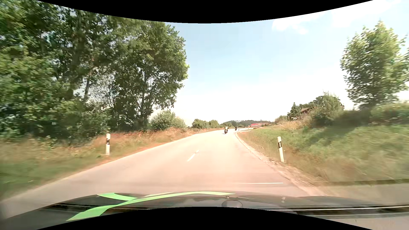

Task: Follow the waypoints while adhering to traffic rules and regulations

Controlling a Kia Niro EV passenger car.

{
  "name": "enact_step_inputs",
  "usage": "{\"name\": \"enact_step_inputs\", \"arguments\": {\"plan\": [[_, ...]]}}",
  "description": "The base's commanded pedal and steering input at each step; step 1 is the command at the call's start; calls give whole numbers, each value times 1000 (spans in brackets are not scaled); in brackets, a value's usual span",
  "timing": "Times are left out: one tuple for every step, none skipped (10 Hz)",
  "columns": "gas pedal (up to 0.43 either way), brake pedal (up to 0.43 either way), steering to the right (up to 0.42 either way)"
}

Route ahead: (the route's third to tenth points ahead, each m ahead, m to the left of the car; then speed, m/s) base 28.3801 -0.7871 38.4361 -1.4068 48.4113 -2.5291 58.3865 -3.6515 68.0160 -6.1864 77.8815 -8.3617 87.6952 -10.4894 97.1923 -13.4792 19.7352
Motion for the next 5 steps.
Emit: {"name": "enact_step_inputs", "arguments": {"plan": [[248, 0, 10], [220, 0, 10], [189, 0, 10], [189, 0, 10], [189, 0, 10]]}}
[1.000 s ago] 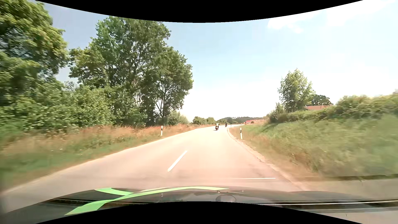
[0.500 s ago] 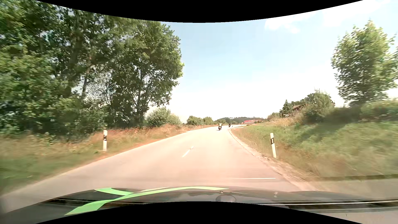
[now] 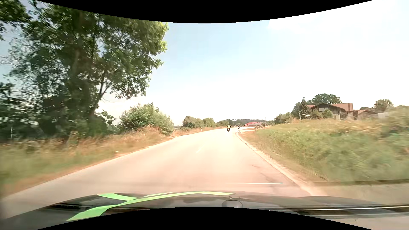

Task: Follow the waypoints while adhering to traffic rules and regulations

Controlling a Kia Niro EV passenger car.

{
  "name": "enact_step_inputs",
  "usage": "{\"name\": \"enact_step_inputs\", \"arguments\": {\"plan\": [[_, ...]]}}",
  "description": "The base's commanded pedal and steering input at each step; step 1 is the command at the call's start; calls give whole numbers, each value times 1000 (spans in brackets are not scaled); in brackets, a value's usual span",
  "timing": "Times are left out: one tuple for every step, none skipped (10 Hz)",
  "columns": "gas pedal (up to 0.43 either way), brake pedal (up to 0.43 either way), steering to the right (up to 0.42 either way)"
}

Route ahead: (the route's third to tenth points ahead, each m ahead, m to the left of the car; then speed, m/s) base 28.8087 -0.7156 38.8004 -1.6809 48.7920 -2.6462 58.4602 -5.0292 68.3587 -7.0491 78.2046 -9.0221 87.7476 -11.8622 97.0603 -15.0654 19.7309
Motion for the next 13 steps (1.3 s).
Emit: {"name": "enact_step_inputs", "arguments": {"plan": [[189, 0, 10], [197, 0, 11], [220, 0, 12], [240, 0, 13], [260, 0, 15], [280, 0, 18], [299, 0, 19], [299, 0, 19], [311, 0, 19], [319, 0, 19], [331, 0, 17], [331, 0, 16], [339, 0, 16]]}}
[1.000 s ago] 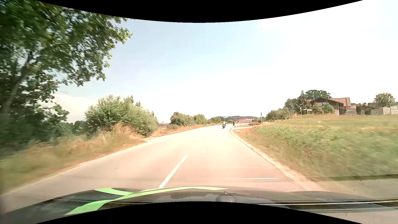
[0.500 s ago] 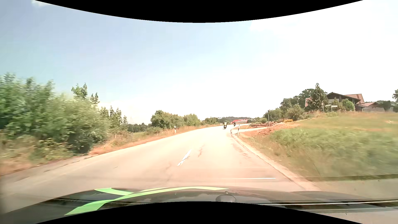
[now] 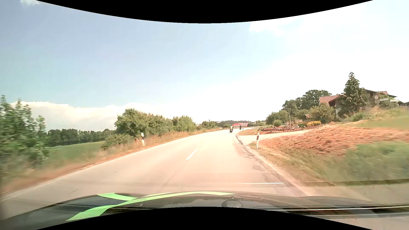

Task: Follow the waypoints while adhering to traffic rules and regulations

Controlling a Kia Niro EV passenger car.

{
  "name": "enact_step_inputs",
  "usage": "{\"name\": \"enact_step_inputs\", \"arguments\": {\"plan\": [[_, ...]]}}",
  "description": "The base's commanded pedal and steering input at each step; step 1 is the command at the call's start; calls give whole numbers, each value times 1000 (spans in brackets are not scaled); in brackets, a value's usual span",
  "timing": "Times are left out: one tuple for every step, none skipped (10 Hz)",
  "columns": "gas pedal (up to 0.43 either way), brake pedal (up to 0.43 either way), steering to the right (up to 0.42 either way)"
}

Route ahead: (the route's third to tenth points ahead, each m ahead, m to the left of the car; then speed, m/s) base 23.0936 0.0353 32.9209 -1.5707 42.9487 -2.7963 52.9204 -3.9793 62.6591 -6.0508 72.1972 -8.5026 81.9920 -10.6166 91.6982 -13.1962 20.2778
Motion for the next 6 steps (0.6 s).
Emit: {"name": "enact_step_inputs", "arguments": {"plan": [[339, 0, 16], [350, 0, 17], [350, 0, 18], [339, 0, 18], [299, 0, 17], [260, 0, 18]]}}
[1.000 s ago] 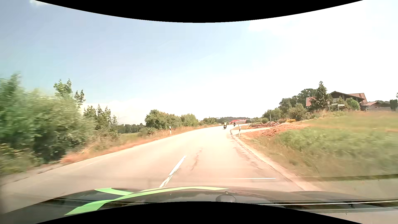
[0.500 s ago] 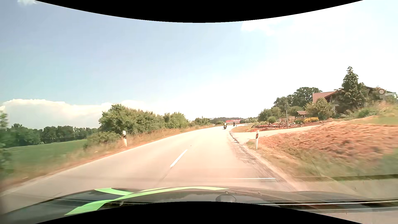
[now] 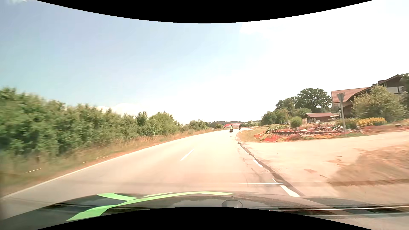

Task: Follow the waypoints while adhering to traffic rules and regulations

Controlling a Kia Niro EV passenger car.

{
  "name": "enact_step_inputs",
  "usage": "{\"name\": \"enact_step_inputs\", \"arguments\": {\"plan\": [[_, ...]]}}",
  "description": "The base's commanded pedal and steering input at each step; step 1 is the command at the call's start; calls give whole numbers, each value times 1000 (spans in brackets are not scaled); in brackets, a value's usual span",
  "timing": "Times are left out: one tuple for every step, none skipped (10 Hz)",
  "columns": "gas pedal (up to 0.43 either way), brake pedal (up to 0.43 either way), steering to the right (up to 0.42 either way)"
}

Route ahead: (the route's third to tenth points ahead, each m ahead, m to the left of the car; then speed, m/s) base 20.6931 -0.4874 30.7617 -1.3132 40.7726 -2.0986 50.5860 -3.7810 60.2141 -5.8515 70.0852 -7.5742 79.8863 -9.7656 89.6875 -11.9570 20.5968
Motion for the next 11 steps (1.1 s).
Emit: {"name": "enact_step_inputs", "arguments": {"plan": [[248, 0, 18], [248, 0, 18], [248, 0, 17], [260, 0, 16], [280, 0, 16], [311, 0, 16], [319, 0, 16], [339, 0, 16], [339, 0, 16], [350, 0, 16], [350, 0, 16]]}}
